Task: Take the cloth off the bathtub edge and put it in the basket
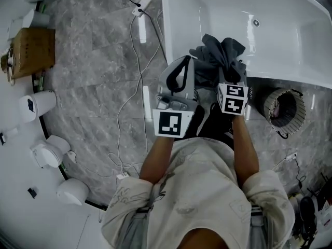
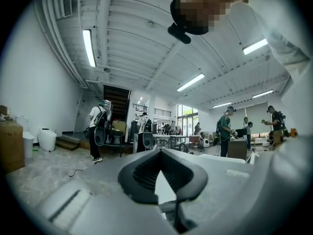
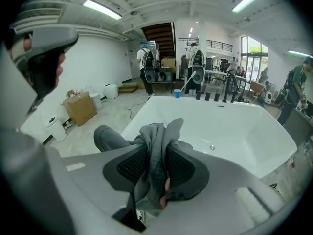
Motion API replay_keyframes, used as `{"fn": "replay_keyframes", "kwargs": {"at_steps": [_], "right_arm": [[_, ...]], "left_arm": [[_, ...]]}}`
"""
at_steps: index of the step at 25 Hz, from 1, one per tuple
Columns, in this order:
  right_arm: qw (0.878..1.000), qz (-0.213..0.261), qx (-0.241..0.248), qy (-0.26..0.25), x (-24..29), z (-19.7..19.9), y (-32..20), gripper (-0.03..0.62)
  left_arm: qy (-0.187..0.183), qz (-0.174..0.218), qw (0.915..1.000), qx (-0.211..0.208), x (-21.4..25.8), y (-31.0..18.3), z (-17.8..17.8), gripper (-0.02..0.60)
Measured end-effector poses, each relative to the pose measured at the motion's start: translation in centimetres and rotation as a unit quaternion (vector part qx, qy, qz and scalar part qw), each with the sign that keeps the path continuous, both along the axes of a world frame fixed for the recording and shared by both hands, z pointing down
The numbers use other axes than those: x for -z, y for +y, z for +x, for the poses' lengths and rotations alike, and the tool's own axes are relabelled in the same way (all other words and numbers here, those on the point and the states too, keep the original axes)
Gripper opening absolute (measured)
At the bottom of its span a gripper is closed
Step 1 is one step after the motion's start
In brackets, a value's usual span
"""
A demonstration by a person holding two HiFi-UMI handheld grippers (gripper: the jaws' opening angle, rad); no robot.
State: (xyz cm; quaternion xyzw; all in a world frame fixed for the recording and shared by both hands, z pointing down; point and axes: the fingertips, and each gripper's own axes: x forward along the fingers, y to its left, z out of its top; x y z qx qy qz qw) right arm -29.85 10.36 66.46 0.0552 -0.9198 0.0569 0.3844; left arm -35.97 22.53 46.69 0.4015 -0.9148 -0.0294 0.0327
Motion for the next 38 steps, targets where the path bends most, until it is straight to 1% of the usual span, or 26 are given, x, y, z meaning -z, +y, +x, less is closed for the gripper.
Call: {"fn": "replay_keyframes", "kwargs": {"at_steps": [5,11,19,24,26,30,34,38], "right_arm": [[0.998,0.021,-0.007,-0.052,5.6,-0.4,-0.4,0.115],[0.994,0.042,-0.024,-0.103,10.9,-0.4,-1.1,0.112],[0.979,0.073,-0.04,-0.184,19.2,0.0,-1.6,0.111],[0.969,0.094,-0.036,-0.228,23.9,0.1,-1.7,0.11],[0.964,0.1,-0.036,-0.246,25.9,0.1,-1.8,0.112],[0.951,0.11,-0.034,-0.286,30.1,0.0,-2.4,0.11],[0.936,0.127,-0.023,-0.328,34.9,-0.4,-2.9,0.11],[0.919,0.145,-0.02,-0.366,38.5,-0.3,-3.1,0.11]], "left_arm": [[-0.015,0.008,0.9998,-0.005,2.5,0.4,0.8,-0.002],[-0.046,0.03,0.9984,-0.011,5.9,0.5,1.4,-0.002],[-0.073,0.052,0.9957,-0.023,9.5,0.6,2.4,-0.002],[-0.093,0.065,0.9933,-0.022,11.8,0.6,2.7,-0.002],[-0.104,0.065,0.9923,-0.02,12.7,0.7,2.6,-0.002],[-0.117,0.077,0.9901,-0.007,14.8,0.9,2.3,-0.002],[-0.132,0.082,0.9879,0.001,17.0,0.9,2.2,-0.002],[-0.138,0.083,0.9869,0.006,18.3,0.5,1.9,-0.002]]}}
